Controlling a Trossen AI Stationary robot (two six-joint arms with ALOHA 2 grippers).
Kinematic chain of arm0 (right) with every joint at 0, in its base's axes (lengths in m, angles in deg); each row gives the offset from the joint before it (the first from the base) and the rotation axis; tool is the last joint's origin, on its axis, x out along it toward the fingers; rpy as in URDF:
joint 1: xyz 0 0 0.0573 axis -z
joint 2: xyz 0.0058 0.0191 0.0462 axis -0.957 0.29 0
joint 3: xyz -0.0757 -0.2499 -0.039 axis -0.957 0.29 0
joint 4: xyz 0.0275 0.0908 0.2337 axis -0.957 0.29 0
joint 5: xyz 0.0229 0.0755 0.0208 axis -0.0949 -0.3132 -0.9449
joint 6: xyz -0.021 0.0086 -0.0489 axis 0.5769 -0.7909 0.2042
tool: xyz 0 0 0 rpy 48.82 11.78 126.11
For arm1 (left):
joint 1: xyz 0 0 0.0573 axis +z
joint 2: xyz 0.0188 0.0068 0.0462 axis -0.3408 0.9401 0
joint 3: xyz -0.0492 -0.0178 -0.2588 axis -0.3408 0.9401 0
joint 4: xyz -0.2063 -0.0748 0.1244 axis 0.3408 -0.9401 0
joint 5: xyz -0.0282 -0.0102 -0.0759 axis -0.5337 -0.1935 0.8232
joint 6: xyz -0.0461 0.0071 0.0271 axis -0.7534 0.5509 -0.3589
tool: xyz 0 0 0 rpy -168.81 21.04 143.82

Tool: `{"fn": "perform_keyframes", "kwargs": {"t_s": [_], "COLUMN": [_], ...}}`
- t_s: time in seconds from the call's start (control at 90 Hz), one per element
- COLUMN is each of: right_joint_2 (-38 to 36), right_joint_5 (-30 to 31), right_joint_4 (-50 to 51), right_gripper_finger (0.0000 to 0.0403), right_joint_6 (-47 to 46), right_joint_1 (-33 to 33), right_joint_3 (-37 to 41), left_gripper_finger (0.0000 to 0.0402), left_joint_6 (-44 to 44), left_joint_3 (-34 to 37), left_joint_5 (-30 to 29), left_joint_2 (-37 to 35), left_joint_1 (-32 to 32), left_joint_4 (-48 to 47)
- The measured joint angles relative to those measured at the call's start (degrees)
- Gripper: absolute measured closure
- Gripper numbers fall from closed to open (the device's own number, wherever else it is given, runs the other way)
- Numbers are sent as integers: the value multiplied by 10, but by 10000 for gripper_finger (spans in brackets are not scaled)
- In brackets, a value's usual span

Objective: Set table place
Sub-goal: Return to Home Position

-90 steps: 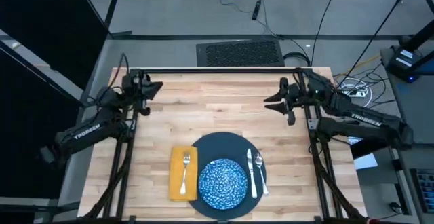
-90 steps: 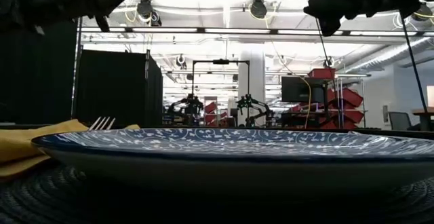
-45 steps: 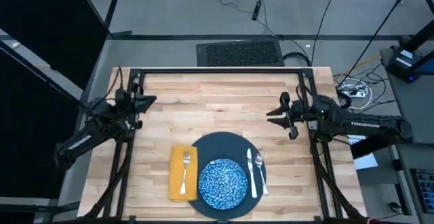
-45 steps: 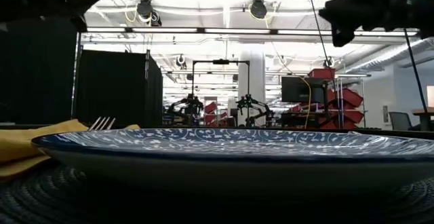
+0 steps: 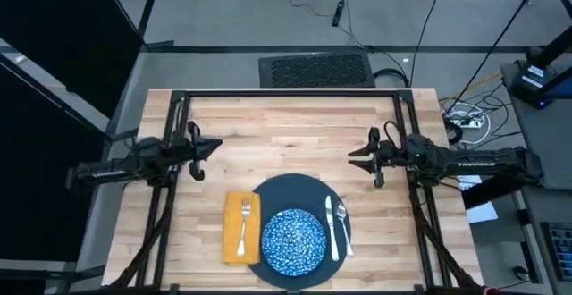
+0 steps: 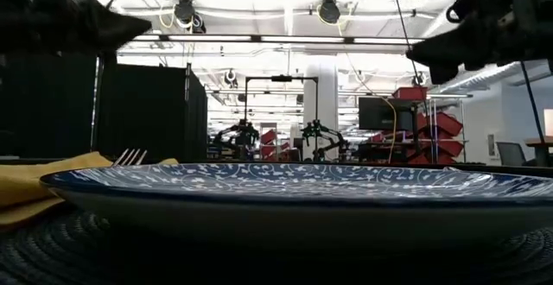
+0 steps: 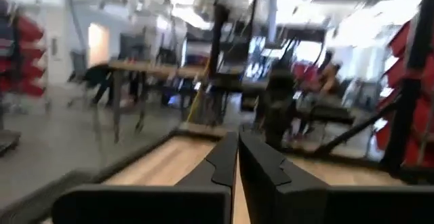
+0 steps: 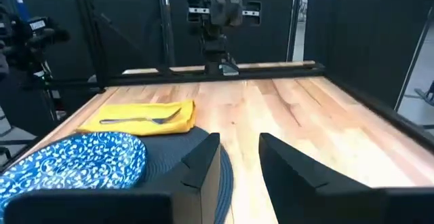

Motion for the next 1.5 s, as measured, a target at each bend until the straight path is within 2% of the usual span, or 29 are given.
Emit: {"fn": "perform_keyframes", "kwargs": {"t_s": [0.111,0.189,0.389,0.711,0.889,0.978,1.2,1.367,1.5], "right_joint_2": [-10,-13,-21,-117,-184,-210,-267,-268,-267], "right_joint_5": [-12,-12,7,61,63,65,83,80,80], "right_joint_4": [-31,-14,-47,-16,70,95,135,169,176], "right_gripper_finger": [310,310,310,310,310,310,310,310,310], "right_joint_6": [-16,-27,-10,21,1,-3,11,-4,14], "right_joint_1": [0,-6,-55,-98,-98,-98,-98,-100,-101], "right_joint_3": [34,35,35,35,34,34,34,34,34], "left_gripper_finger": [402,402,402,402,402,402,402,402,402], "left_joint_6": [-2,-1,12,32,56,53,46,45,32], "left_joint_3": [0,0,0,0,0,0,0,0,0], "left_joint_5": [-12,-15,-61,-41,-18,-18,-37,-42,-42], "left_joint_2": [-1,0,-16,-38,-38,-38,-38,-38,-38], "left_joint_1": [-16,-25,-32,-33,-42,-48,-55,-55,-55], "left_joint_4": [-17,-25,-44,15,16,-14,-16,-18,-56]}}
